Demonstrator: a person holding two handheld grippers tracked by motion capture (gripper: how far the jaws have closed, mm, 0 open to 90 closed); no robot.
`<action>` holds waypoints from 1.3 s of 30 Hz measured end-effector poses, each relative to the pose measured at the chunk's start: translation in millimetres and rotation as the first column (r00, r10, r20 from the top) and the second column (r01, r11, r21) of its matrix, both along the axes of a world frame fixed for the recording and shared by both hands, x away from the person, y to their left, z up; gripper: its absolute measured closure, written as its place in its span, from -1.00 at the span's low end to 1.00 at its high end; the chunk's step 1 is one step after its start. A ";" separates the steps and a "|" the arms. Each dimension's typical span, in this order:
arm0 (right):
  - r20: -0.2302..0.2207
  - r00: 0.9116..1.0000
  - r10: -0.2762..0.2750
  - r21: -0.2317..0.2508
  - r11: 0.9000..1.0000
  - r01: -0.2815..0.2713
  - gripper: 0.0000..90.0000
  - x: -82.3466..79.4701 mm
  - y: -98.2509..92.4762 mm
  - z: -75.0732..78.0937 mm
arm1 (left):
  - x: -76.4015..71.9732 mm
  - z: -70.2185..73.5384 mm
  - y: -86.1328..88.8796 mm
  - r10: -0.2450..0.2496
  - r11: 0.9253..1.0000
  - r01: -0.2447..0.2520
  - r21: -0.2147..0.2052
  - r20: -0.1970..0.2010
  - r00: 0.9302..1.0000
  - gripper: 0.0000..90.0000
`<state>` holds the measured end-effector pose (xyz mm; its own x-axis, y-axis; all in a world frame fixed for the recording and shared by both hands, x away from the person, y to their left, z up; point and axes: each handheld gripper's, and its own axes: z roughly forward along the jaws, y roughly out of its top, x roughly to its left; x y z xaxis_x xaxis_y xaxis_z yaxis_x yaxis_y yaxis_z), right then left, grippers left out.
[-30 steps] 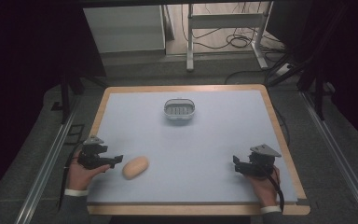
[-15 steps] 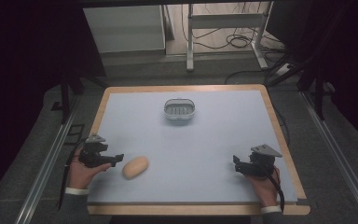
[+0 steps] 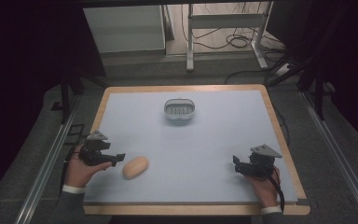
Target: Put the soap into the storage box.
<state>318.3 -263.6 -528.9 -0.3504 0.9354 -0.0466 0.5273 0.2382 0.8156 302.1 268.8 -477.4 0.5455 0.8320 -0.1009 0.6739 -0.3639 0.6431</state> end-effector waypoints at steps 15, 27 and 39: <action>0.004 1.000 -0.001 0.011 1.000 0.001 -0.86 -0.7 -0.9 0.2 | 1.8 5.5 -34.1 -0.117 0.990 0.120 0.070 -0.040 0.992 -0.60; 0.002 1.000 -0.005 0.010 1.000 0.005 -0.86 -0.2 -0.9 0.0 | 0.0 -5.0 -46.9 -0.157 0.981 0.166 0.103 -0.088 0.984 -0.60; -0.013 1.000 -0.020 0.016 1.000 0.020 -0.86 1.2 -1.9 -0.2 | 2.2 -16.8 -58.5 -0.186 0.970 0.203 0.132 -0.127 0.974 -0.60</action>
